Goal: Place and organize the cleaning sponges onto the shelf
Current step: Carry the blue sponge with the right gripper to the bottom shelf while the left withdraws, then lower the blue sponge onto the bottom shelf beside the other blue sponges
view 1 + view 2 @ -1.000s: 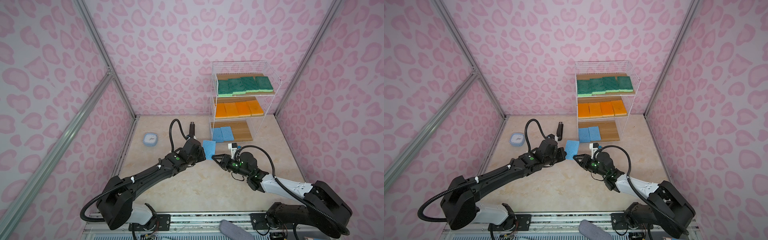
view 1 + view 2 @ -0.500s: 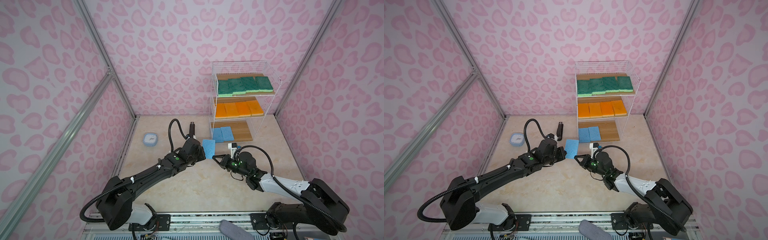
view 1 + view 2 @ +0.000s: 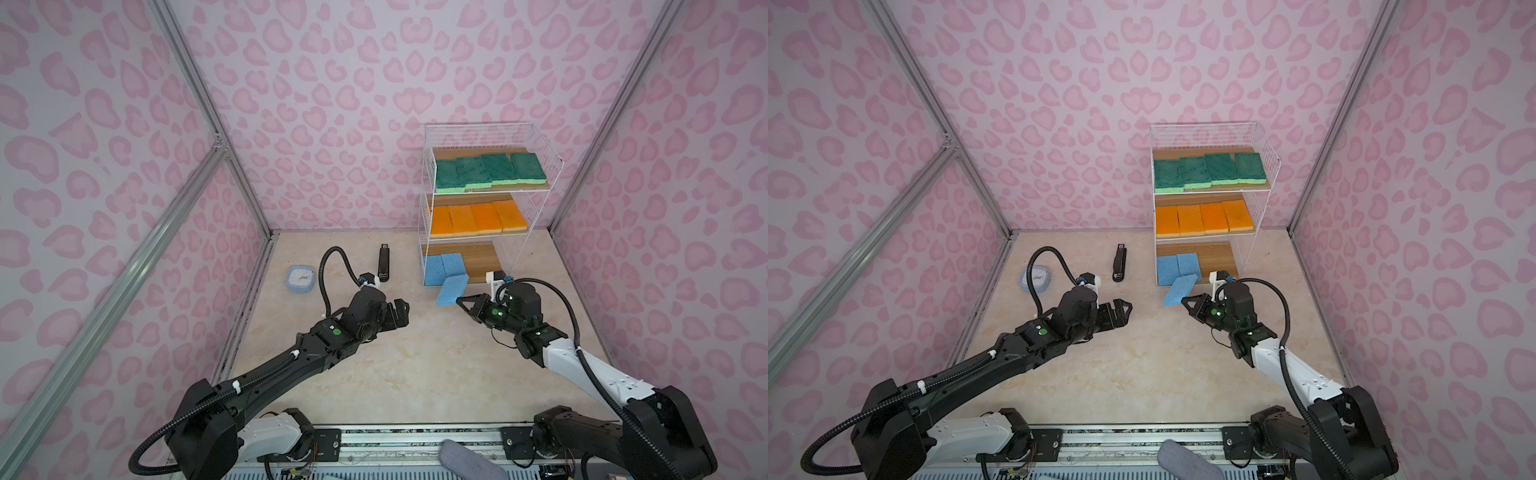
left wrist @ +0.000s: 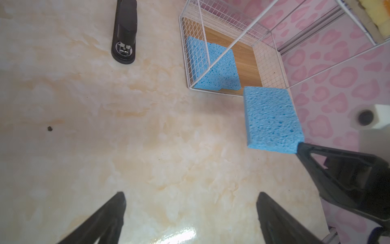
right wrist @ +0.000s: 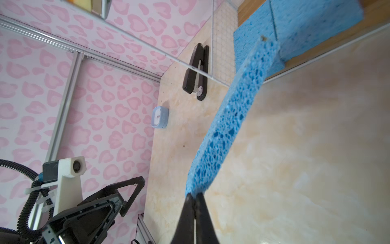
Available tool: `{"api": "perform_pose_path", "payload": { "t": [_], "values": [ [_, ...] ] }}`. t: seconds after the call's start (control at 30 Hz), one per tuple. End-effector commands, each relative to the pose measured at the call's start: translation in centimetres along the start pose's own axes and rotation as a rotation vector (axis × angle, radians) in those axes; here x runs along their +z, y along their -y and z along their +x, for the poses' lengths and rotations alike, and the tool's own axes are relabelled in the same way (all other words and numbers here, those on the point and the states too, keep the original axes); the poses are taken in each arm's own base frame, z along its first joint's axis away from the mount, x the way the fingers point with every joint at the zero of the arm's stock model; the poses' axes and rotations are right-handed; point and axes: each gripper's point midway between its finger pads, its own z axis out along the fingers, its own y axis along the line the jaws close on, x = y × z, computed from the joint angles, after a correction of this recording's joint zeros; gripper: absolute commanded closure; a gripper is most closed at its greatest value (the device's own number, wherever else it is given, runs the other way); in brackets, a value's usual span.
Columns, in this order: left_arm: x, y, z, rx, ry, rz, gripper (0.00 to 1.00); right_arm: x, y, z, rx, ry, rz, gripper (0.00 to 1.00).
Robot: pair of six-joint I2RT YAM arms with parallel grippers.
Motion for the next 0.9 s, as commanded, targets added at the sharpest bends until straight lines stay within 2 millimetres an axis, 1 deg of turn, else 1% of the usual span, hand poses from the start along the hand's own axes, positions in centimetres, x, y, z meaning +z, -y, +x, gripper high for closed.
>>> {"api": "perform_pose_path", "payload": {
  "t": [0.0, 0.1, 0.17, 0.23, 0.3, 0.4, 0.47, 0.5, 0.6, 0.63, 0.77, 0.87],
  "values": [
    [0.1, -1.1, 0.2, 0.021, 0.009, -0.031, 0.02, -1.5, 2.0, 0.8, -0.053, -0.099, 0.053, 1.0],
    [0.3, -1.4, 0.6, 0.024, -0.002, -0.041, 0.02, -2.4, 2.9, -1.0, -0.052, -0.065, 0.086, 1.0],
    [0.3, -1.6, 0.6, 0.026, -0.006, -0.047, 0.02, -2.5, 3.3, -2.2, -0.054, -0.059, 0.091, 1.0],
    [0.1, -1.7, 0.6, 0.032, -0.002, -0.052, 0.02, -2.2, 3.6, -3.1, -0.064, -0.08, 0.086, 1.0],
    [-0.2, -2.1, 0.6, 0.037, 0.002, -0.063, 0.03, -1.6, 3.6, -3.6, -0.119, -0.134, 0.094, 1.0],
    [-0.5, -2.5, 0.7, 0.046, -0.001, -0.071, 0.02, -0.5, 4.4, -4.4, -0.146, -0.179, 0.119, 1.0],
    [-0.8, -2.8, 0.8, 0.047, -0.006, -0.082, 0.02, 0.0, 5.8, -5.3, -0.137, -0.168, 0.169, 1.0],
    [-0.9, -3.0, 0.9, 0.048, -0.005, -0.086, 0.02, 0.1, 6.9, -5.7, -0.133, -0.161, 0.212, 1.0],
    [-1.5, -3.6, 1.0, 0.053, 0.004, -0.1, 0.02, 0.0, 9.6, -6.9, -0.124, -0.137, 0.325, 1.0],
    [-1.6, -3.9, 1.0, 0.056, 0.004, -0.104, 0.03, 0.1, 10.2, -7.2, -0.119, -0.133, 0.345, 1.0],
    [-2.1, -4.4, 1.0, 0.056, 0.01, -0.112, 0.03, 0.0, 13.3, -7.4, -0.08, -0.132, 0.439, 1.0],
    [-2.1, -4.4, 0.9, 0.059, 0.007, -0.114, 0.03, 0.1, 15.3, -7.0, -0.051, -0.151, 0.488, 1.0]
  ]
}}
